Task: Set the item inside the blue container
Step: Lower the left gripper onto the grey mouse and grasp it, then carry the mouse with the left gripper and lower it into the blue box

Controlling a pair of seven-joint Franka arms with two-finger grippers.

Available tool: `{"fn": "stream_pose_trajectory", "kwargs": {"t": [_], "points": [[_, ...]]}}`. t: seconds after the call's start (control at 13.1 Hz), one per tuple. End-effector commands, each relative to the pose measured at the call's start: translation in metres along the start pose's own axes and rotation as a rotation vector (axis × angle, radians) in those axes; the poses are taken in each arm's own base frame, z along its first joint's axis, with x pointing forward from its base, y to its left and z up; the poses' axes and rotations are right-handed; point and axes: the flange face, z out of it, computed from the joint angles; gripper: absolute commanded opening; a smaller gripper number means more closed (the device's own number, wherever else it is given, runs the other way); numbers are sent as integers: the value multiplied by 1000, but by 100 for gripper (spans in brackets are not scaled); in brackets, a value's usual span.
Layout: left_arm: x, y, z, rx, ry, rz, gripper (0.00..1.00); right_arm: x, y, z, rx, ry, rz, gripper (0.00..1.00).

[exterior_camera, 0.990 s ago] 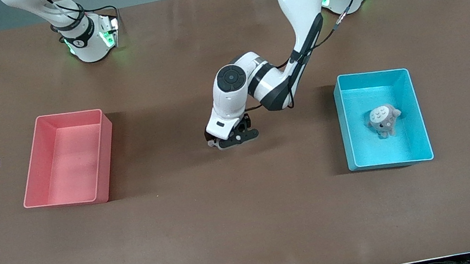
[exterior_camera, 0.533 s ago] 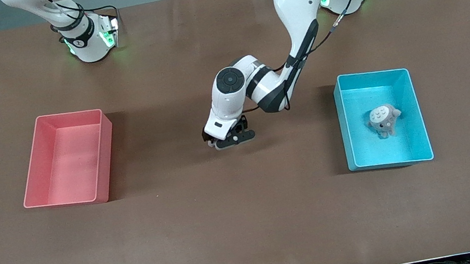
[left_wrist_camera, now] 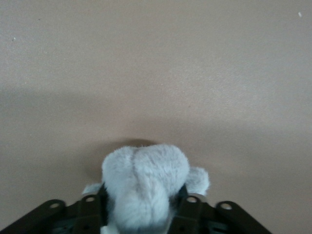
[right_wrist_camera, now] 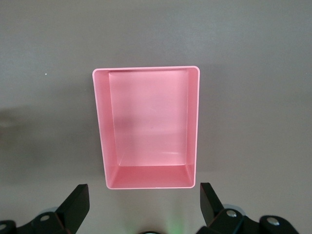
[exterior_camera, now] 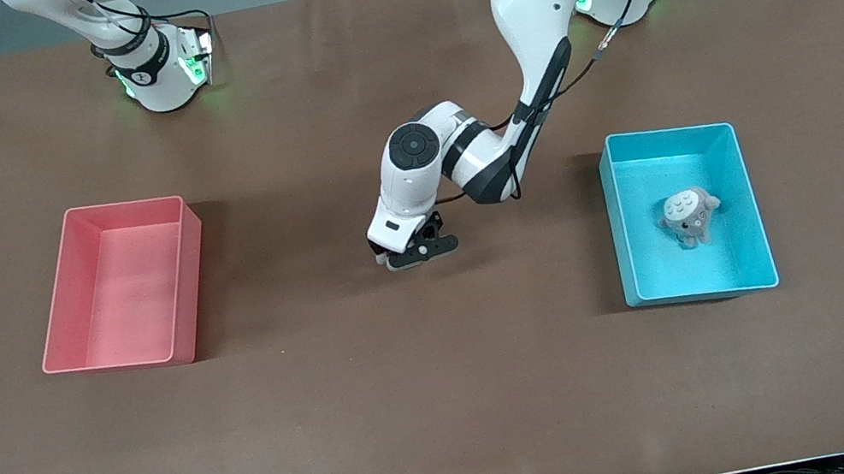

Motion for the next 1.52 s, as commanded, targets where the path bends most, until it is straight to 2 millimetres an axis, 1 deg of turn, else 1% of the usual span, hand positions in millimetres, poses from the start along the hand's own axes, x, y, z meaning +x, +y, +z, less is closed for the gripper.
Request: {"fn": "stream_pose_trajectory", "kwargs": {"t": [0.0,0.23,0.3,0.38,0.46,0.53,0.69,0.76,0.91,0.99,1.07,1.14,1.22,1.45], "points": [[3,3,-7,-9,19,3,15,-13,-11,-9,2,12,-32,100],[8,7,-28,-14,28,0,14,-22,-10,-18,5,26,-30,100],[9,7,-39,7,19,2,14,-27,-8,-18,7,25,-30,100],[13,5,-53,33,12,-2,14,-35,-8,-22,10,31,-30,100],[20,1,-72,53,8,-2,14,-42,-7,-28,12,40,-29,100],[23,-1,-94,77,-3,13,14,-51,-6,-30,14,32,-29,100],[34,-11,-136,75,-63,16,14,-66,-6,-36,19,31,-32,100],[42,-20,-158,90,-80,39,14,-72,-7,-40,20,29,-35,100],[59,-50,-204,165,-134,105,14,-81,-12,-50,17,45,-48,100],[65,-66,-222,190,-166,135,13,-85,-16,-54,15,53,-57,100],[71,-86,-241,205,-178,173,13,-87,-17,-56,0,58,-58,100],[79,-111,-256,212,-184,215,14,-89,-18,-59,-11,64,-61,100],[89,-141,-268,216,-189,261,14,-92,-21,-63,-15,71,-66,100],[103,-216,-282,234,-220,350,14,-96,-20,-67,-14,79,-65,100]]}}
